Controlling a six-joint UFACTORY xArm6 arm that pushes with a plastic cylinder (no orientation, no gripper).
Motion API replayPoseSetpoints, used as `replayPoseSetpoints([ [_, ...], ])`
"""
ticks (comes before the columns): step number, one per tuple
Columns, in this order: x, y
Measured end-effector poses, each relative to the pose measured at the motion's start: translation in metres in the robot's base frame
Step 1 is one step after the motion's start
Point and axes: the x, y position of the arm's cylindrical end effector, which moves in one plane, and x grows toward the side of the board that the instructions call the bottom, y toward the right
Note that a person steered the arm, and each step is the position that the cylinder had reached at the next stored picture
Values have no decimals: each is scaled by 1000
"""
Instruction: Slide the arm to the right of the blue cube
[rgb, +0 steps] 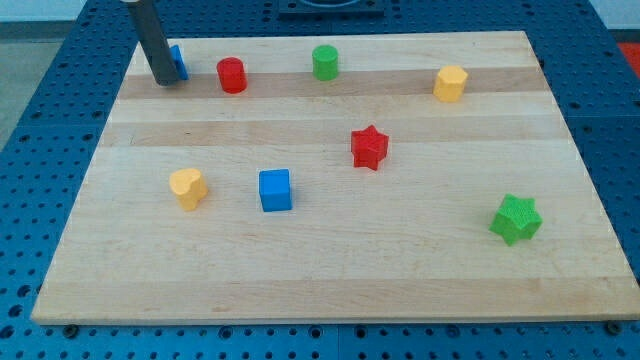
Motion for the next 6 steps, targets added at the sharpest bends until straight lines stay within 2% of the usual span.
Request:
replayPoseSetpoints([
  [1,24,32],
  [2,50,90],
  [5,158,219],
  [6,162,220],
])
